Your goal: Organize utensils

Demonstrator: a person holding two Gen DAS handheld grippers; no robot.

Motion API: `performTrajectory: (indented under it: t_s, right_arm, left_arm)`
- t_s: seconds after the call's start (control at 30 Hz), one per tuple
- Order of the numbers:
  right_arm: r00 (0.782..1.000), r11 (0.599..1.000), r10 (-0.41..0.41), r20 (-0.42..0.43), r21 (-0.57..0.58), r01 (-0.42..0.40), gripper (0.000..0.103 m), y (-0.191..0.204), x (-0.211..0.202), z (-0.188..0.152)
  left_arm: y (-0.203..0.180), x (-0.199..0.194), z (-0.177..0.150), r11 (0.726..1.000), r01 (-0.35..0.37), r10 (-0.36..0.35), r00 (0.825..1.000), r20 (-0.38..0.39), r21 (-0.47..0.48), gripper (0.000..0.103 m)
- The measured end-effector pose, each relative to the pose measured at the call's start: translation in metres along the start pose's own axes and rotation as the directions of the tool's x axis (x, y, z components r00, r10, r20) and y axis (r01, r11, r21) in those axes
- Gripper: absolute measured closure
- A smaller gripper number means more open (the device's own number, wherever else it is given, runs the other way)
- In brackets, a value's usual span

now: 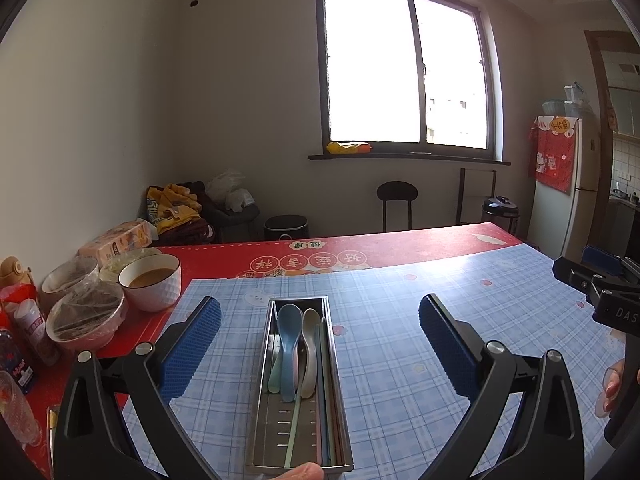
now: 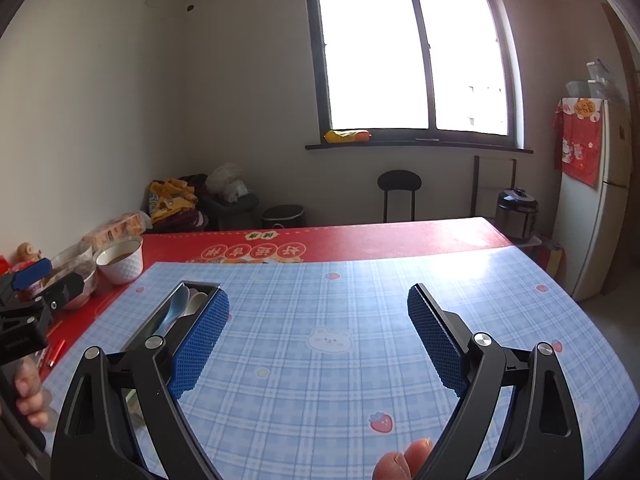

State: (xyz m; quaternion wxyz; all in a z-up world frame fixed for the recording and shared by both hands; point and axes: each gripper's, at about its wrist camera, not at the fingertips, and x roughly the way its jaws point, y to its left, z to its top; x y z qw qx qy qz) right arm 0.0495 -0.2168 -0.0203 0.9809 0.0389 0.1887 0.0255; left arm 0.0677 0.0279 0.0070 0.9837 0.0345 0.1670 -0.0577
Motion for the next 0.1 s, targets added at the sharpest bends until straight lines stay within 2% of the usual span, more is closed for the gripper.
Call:
performTrajectory:
  t_s: [0.1]
  right_arm:
    - [1.0,1.0,-0.001,0.002,0.003,0.001,0.015,-0.0003,-0.0004,0.0001]
  left_arm:
    - [0.0005,-0.0004,-0.0001,1.0,-0.003,0.003,1.0,-0.001,-0.002,0.006]
